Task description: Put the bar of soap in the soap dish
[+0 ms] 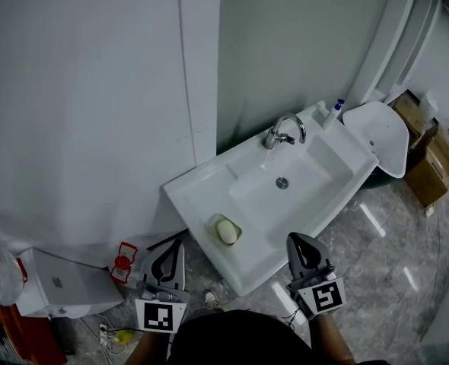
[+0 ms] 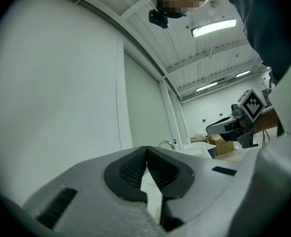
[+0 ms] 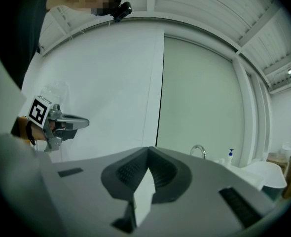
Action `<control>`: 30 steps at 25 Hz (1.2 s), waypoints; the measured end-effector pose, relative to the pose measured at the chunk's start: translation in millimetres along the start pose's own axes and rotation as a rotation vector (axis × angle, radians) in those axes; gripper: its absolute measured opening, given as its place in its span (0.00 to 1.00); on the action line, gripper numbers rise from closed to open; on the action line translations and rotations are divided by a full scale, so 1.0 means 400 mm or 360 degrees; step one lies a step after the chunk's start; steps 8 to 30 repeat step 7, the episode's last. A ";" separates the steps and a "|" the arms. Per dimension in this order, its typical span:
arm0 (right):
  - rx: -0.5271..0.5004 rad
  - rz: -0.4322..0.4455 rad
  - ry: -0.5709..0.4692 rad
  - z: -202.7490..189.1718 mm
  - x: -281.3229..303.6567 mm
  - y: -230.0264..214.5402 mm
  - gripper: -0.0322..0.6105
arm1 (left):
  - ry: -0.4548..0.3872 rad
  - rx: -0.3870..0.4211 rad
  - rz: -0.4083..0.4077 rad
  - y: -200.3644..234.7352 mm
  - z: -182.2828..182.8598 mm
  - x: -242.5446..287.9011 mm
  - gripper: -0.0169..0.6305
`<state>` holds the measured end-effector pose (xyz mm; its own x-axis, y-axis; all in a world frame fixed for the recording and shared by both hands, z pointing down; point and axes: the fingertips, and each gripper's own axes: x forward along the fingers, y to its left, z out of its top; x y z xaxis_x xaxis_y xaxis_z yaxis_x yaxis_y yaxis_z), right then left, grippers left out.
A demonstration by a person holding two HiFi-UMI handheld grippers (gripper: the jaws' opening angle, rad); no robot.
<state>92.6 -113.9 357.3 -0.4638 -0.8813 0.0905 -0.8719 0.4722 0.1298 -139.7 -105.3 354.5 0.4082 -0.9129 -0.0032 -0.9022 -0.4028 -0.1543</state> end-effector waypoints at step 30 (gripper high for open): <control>-0.0004 0.0004 -0.0033 0.011 0.017 0.024 0.07 | -0.0027 -0.0005 -0.0001 0.015 0.000 -0.012 0.06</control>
